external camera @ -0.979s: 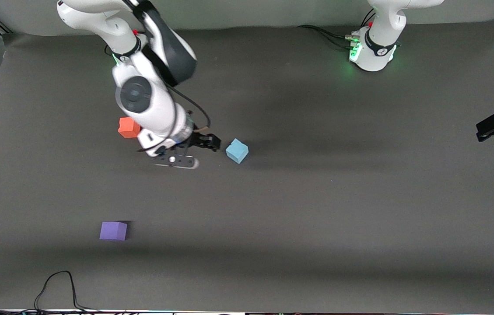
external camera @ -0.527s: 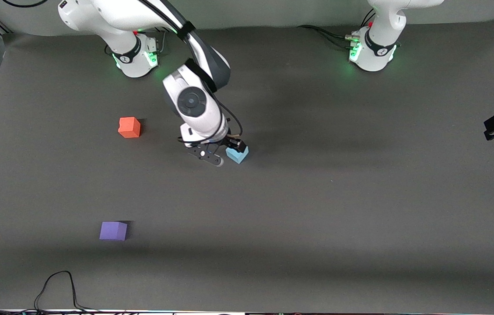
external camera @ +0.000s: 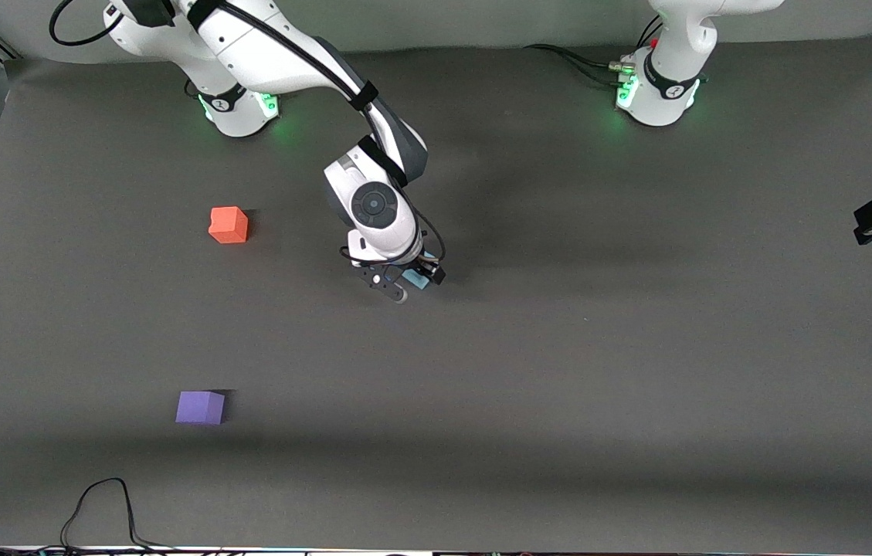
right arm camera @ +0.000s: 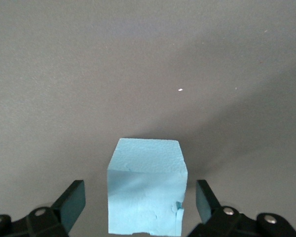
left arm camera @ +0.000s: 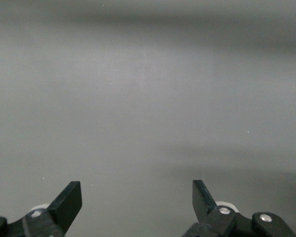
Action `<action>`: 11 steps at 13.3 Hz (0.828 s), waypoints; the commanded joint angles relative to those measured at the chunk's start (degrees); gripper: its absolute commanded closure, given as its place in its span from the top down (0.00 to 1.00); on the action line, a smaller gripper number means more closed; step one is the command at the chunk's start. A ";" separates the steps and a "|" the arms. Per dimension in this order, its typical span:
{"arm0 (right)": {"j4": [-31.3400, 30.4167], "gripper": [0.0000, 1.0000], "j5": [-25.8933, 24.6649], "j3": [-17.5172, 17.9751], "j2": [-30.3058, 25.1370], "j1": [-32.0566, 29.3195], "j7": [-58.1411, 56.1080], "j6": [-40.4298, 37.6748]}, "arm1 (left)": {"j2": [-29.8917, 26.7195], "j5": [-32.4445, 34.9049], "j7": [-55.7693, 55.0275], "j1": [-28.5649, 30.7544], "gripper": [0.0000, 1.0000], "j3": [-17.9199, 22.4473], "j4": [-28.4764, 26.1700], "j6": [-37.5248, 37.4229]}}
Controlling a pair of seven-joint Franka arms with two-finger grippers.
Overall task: Place blue block between orange and purple blocks
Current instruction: 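Carry the light blue cube with the right gripper between red and purple cubes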
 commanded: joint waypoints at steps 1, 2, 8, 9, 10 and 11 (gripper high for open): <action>0.19 0.92 0.92 -0.87 1.38 1.34 1.06 0.41 | -3.12 -0.34 -0.74 -0.30 1.00 -0.10 -4.99 1.58; -0.16 0.80 0.92 -0.87 1.38 1.26 0.71 0.32 | -4.70 -0.34 -0.74 -0.31 1.00 -0.10 -7.97 3.41; 0.89 0.23 0.57 -1.30 -0.90 0.47 -6.04 -6.43 | -11.66 -0.25 -1.53 -0.22 1.00 -0.10 -19.96 11.96; 1.15 0.24 0.57 -2.44 -2.30 0.03 -9.72 -8.45 | -11.13 -0.25 -1.53 -0.22 1.00 -0.10 -19.34 11.87; 1.33 0.24 0.57 -3.75 -4.75 -0.06 -13.50 -11.17 | -10.78 0.01 -1.53 -0.39 1.00 -0.10 -19.08 11.87; 1.33 0.24 0.57 -6.03 -7.38 -0.15 -17.71 -13.98 | -10.26 0.18 -1.62 -0.48 1.00 -0.10 -18.72 11.87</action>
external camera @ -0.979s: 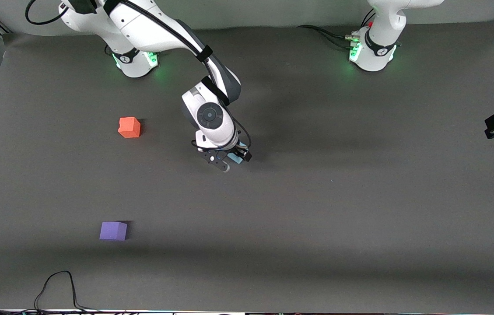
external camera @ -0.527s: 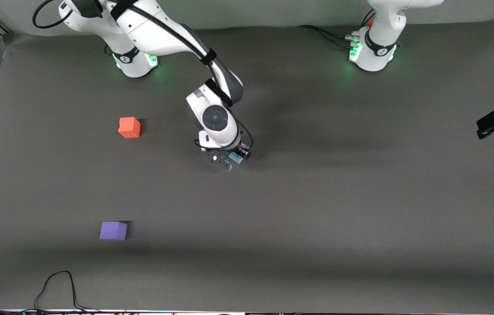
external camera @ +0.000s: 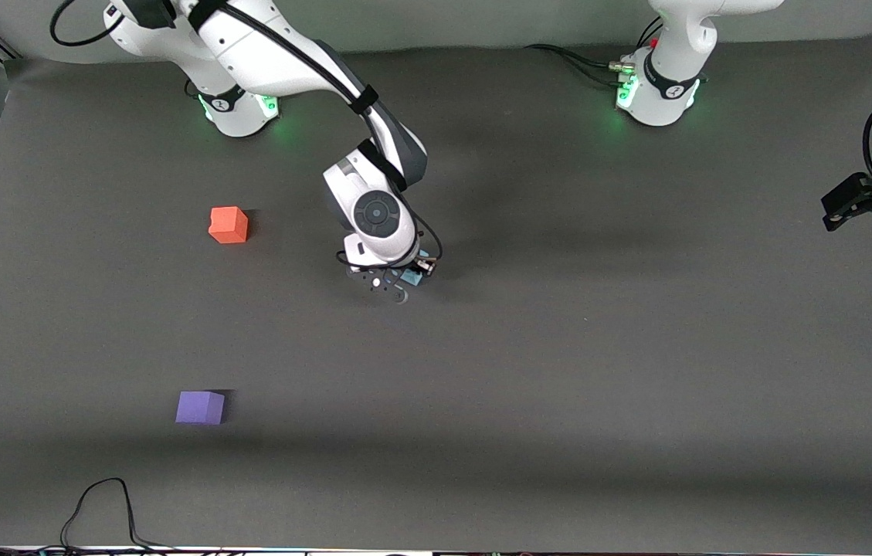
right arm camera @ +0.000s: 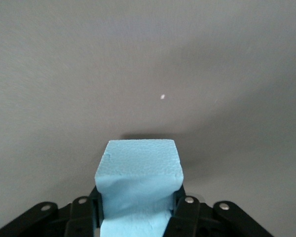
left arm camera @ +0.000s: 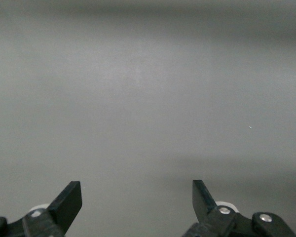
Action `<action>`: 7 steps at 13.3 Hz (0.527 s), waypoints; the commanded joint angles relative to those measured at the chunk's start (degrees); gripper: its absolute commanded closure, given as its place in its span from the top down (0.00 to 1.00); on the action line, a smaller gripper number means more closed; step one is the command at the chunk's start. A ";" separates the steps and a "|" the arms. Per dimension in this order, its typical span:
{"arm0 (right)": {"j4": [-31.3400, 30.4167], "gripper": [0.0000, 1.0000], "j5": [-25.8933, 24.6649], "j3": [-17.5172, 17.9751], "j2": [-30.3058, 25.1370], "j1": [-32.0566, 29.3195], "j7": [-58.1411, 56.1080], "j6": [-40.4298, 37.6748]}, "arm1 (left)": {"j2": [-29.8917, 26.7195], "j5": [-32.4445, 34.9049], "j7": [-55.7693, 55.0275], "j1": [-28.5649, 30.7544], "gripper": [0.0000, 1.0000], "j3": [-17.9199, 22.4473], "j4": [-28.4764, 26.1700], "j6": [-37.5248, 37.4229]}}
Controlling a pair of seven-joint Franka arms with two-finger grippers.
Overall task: Place blue block between orange and purple blocks
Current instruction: 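Carry the light blue cube with the right gripper between red and purple cubes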
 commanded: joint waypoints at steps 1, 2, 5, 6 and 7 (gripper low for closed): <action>-0.18 0.24 1.02 -6.28 -8.38 -0.33 -12.91 -8.16 | 0.14 0.42 -1.04 -0.48 1.00 -0.01 -0.01 1.06; 0.08 0.25 1.20 -9.96 -10.23 -0.33 -19.24 -11.32 | 0.40 0.42 -1.04 -0.39 1.00 -0.01 0.34 1.06; -0.44 0.26 1.29 -20.87 -12.10 -0.24 -36.39 -16.01 | 0.50 0.42 -1.04 -0.39 1.00 -0.01 0.34 1.06; -0.79 0.26 1.29 -23.51 -11.66 -0.33 -40.70 -16.10 | 0.50 0.42 -1.04 -0.39 1.00 -0.01 0.34 1.06; -1.14 0.26 1.29 -26.06 -10.88 -0.94 -45.09 -16.01 | 0.58 0.42 -1.04 -0.39 1.00 -0.01 0.34 1.06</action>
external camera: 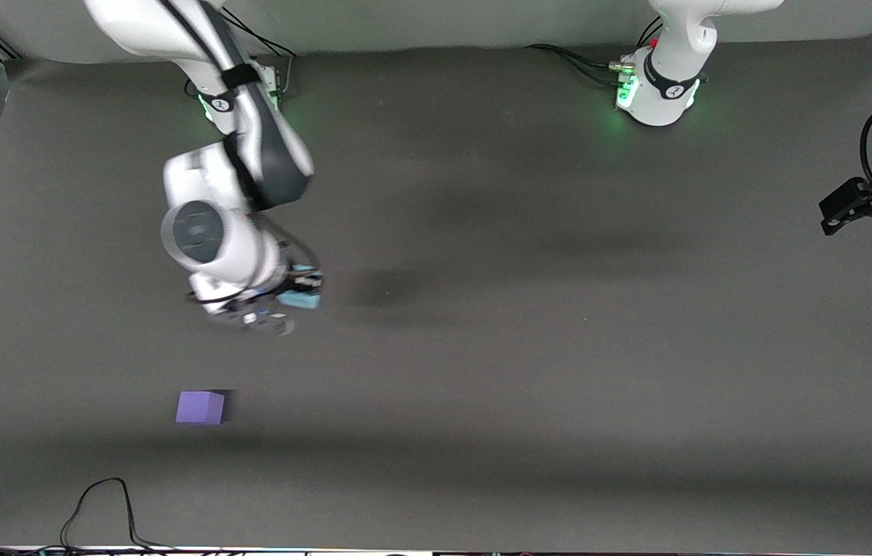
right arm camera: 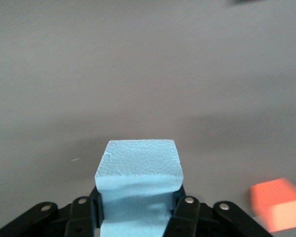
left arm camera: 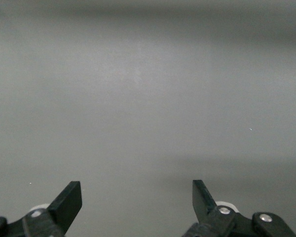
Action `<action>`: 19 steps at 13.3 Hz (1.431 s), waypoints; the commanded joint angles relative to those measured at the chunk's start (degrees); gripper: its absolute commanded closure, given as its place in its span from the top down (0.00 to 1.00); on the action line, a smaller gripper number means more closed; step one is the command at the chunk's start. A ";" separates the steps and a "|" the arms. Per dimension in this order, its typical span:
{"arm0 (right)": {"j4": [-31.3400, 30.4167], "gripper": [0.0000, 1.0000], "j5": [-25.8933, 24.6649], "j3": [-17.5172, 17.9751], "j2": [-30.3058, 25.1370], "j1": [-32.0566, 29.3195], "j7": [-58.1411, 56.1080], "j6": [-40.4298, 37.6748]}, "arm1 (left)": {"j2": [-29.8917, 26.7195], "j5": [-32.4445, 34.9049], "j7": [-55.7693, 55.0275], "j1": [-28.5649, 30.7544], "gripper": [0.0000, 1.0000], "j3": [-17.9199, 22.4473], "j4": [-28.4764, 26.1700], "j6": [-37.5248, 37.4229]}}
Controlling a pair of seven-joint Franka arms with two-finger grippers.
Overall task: Place blue block between orange and purple blocks
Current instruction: 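Carry the light blue cube with the right gripper between red and purple cubes, then lower the light blue cube onto the table and open the right gripper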
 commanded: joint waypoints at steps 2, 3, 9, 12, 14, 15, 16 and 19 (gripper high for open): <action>-2.71 0.26 1.23 -4.18 2.07 -3.45 -13.81 1.24 | 0.22 0.40 -0.99 -0.37 1.00 0.07 0.32 0.39; -3.50 0.26 1.23 -4.18 2.15 -4.94 -16.18 2.47 | 0.22 0.40 -0.99 -0.37 1.00 -0.02 0.24 0.38; -13.35 0.29 2.72 -4.36 3.29 -9.26 -24.11 16.26 | 0.22 0.40 -0.99 -0.29 1.00 0.07 0.15 0.38; -13.62 0.29 4.92 -4.27 5.22 -9.27 -24.38 17.41 | 0.22 0.40 -0.99 -0.29 1.00 -0.02 0.15 0.47; -14.41 0.29 7.71 -4.10 7.07 -9.18 -26.39 19.08 | 0.22 0.40 -0.99 -0.37 1.00 0.07 0.15 0.47; -14.59 0.29 8.95 -4.09 7.77 -9.09 -28.05 19.35 | 0.22 0.40 -0.99 -0.29 1.00 0.07 0.15 0.47; -14.67 0.29 9.57 -4.09 7.87 -9.18 -28.33 19.44 | 0.22 0.40 -0.99 -0.37 1.00 0.07 0.15 0.47; -15.03 0.35 9.67 -4.09 9.71 -9.18 -28.42 20.49 | 0.22 0.23 -1.08 -0.37 1.00 -0.02 0.15 0.56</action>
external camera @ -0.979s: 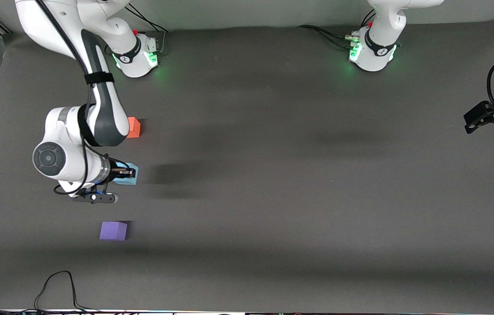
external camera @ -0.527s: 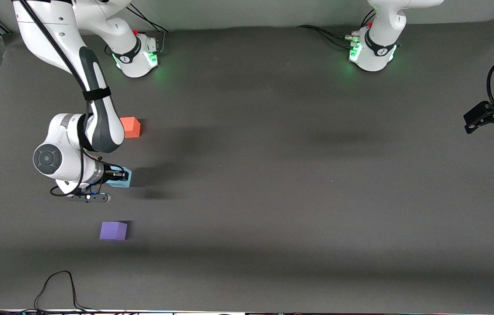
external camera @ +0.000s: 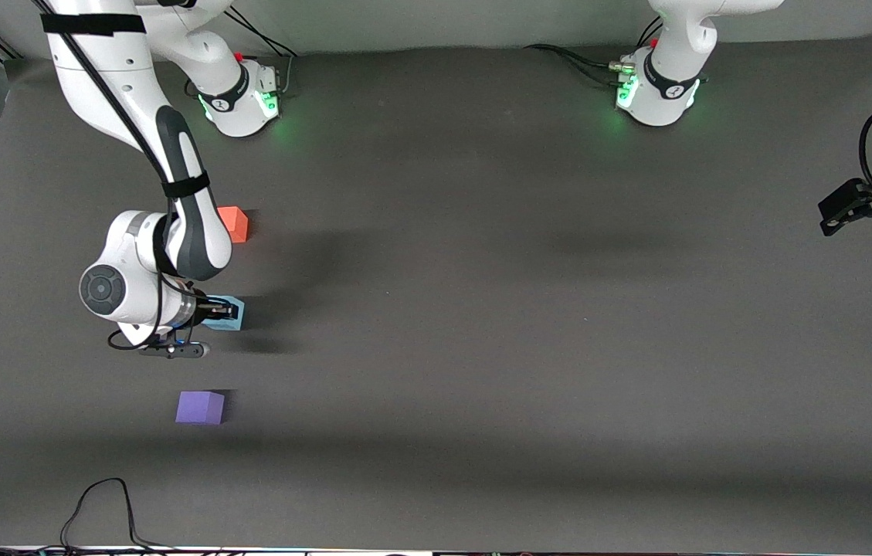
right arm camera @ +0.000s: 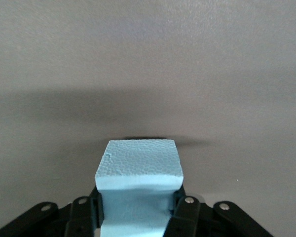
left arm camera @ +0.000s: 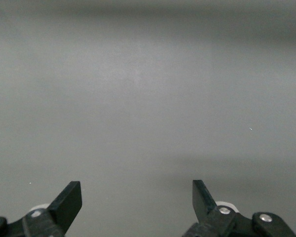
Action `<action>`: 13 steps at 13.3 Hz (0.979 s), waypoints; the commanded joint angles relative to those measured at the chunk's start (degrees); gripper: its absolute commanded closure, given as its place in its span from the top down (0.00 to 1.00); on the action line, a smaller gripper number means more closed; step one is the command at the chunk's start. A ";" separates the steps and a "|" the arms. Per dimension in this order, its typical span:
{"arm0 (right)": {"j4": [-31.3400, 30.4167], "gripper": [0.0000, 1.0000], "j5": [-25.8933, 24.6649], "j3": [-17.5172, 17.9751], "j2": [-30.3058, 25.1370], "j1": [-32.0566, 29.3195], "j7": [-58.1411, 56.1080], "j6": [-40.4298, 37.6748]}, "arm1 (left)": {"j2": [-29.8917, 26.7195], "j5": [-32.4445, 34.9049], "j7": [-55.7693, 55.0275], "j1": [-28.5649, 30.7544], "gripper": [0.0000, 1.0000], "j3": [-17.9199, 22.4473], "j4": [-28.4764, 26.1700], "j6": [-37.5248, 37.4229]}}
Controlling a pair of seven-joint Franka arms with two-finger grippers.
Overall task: Place blue block between orange and purple blocks
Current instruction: 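Lower the light blue cube onto the table and open the right gripper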
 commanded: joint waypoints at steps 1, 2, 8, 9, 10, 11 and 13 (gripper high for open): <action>-0.53 0.44 1.68 -0.25 0.88 0.16 -2.53 1.71 | 0.08 0.22 -1.04 -0.37 1.00 0.09 0.15 0.65; -0.53 0.66 1.77 -0.25 0.88 0.16 -3.49 1.62 | 0.08 0.22 -1.04 -0.37 1.00 0.09 0.15 0.65; 0.17 1.00 1.77 -0.69 -1.66 0.25 -4.03 0.05 | 0.08 0.22 -1.04 -0.55 1.00 0.01 0.15 0.65; 0.52 1.00 1.34 -1.65 -3.32 0.34 -4.11 -1.61 | 0.08 0.22 -1.04 -0.55 1.00 0.01 0.15 0.65; 1.13 1.00 0.98 -2.53 -4.99 0.60 -4.03 -2.68 | 0.08 0.22 -1.04 -0.55 1.00 0.01 0.15 0.65; 1.57 1.00 0.89 -3.23 -7.10 0.69 -3.94 -3.99 | 0.08 0.22 -1.04 -0.55 1.00 0.01 0.15 0.65; 3.33 1.00 -0.59 -4.99 -10.96 0.69 -3.76 -8.20 | 0.08 -0.04 -1.04 -0.46 1.00 0.01 0.24 0.73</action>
